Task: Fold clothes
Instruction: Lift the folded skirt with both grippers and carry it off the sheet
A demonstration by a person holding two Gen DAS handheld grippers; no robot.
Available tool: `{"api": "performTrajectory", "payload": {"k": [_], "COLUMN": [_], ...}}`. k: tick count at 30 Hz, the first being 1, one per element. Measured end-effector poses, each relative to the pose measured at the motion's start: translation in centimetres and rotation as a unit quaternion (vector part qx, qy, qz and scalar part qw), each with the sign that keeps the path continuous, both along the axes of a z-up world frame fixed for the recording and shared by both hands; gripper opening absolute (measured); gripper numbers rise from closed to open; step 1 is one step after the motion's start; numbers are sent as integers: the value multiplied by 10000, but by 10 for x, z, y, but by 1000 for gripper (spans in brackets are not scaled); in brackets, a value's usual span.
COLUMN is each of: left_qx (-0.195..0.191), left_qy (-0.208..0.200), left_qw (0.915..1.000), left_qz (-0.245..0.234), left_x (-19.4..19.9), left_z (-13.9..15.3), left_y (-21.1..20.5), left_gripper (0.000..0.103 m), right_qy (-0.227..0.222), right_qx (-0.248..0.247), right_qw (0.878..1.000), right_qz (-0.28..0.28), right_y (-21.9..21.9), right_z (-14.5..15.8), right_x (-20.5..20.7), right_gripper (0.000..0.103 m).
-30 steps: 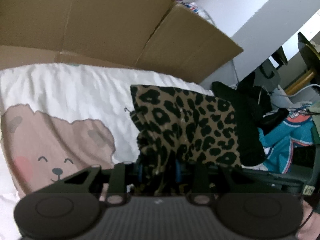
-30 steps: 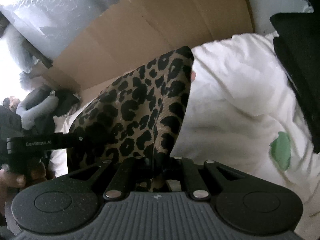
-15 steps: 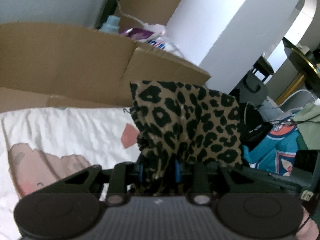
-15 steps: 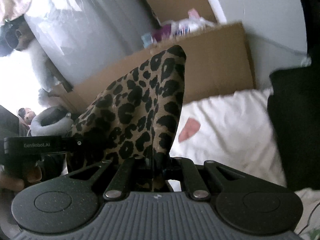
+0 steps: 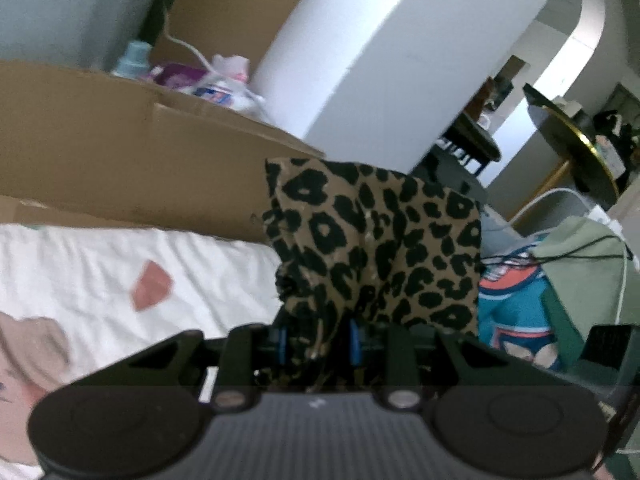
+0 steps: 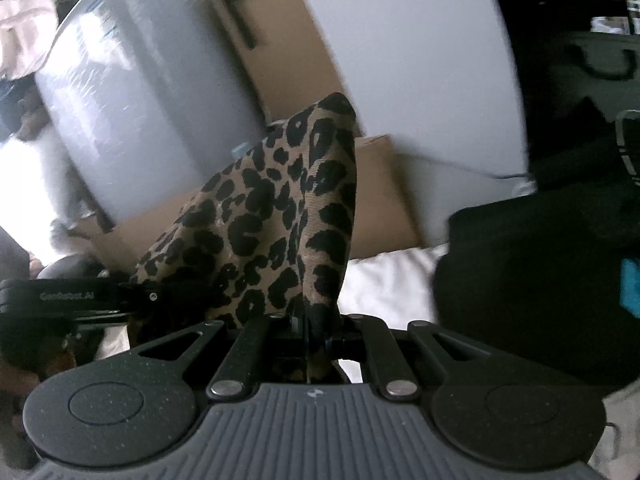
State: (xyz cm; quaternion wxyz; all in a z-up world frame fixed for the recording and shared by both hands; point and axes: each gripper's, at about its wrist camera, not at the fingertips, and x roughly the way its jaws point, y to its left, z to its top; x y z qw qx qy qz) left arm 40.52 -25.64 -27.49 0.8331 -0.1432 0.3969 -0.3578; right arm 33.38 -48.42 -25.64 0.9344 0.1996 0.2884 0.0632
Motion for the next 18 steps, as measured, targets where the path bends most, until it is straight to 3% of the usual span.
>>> {"api": "performTrajectory", "payload": {"k": [18], "left_qx": [-517], "left_qy": [262], "left_qw": [9958], "left_qz": [-709], "left_x": [-19], "left_z": [9], "left_y": [-91], "left_gripper": [29], "right_qy": [29], "right_qx": [-835], "right_qw": [9917], "right_qz": [-977], "right_y": [-79], "right_z": [41], "right_x": [-34], "right_gripper": [5]}}
